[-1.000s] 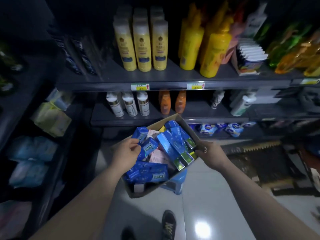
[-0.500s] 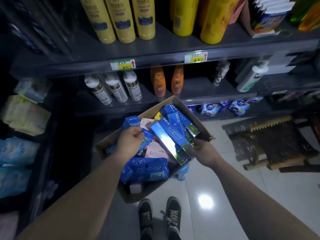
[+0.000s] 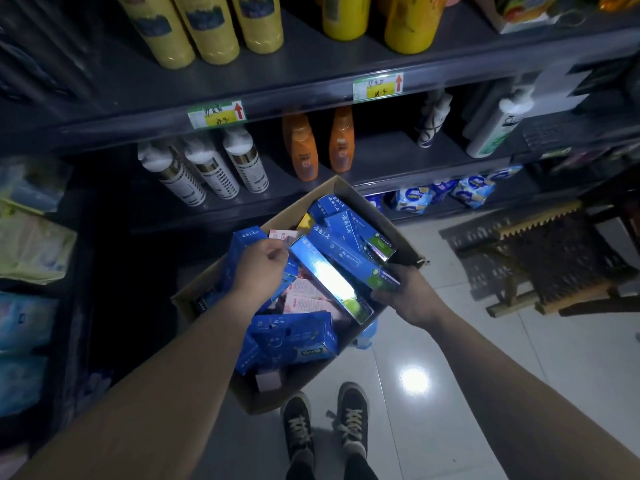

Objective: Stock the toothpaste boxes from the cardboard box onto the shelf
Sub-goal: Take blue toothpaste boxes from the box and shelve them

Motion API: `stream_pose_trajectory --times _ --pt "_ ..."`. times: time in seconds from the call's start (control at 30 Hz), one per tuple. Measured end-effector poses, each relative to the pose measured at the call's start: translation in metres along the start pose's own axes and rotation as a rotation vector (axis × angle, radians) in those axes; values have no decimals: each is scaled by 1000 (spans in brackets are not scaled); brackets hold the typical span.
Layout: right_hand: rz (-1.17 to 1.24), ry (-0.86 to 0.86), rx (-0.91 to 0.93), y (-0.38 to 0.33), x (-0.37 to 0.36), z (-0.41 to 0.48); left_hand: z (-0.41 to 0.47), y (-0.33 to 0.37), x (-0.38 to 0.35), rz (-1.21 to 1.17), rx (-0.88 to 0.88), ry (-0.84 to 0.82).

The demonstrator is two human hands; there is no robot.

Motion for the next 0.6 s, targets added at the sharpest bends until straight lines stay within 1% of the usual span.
stream_pose_trajectory --times 0.13,0.23,0.37,0.47,0.53,0.6 --pt "100 133 10 -5 24 -10 5 8 -3 -4 11 -12" --pt "195 220 84 -10 39 -17 6 15 -6 4 -15 -25" --pt "356 261 156 -12 47 -19 10 25 -13 -13 -23 -80" --pt "483 192 187 -13 49 -17 14 33 -19 -108 -24 -140" --pt "580 73 188 -16 52 -17 17 40 -22 -191 -9 -145" --pt "709 -36 138 -18 55 -18 19 47 -23 -246 -1 -152"
Point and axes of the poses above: each hand's wrist, its own z-axis towards the middle knuckle, its own x-axis out of the back of the hand, y = z × x, the point moved 1 cm from there along z, towards the middle knuckle
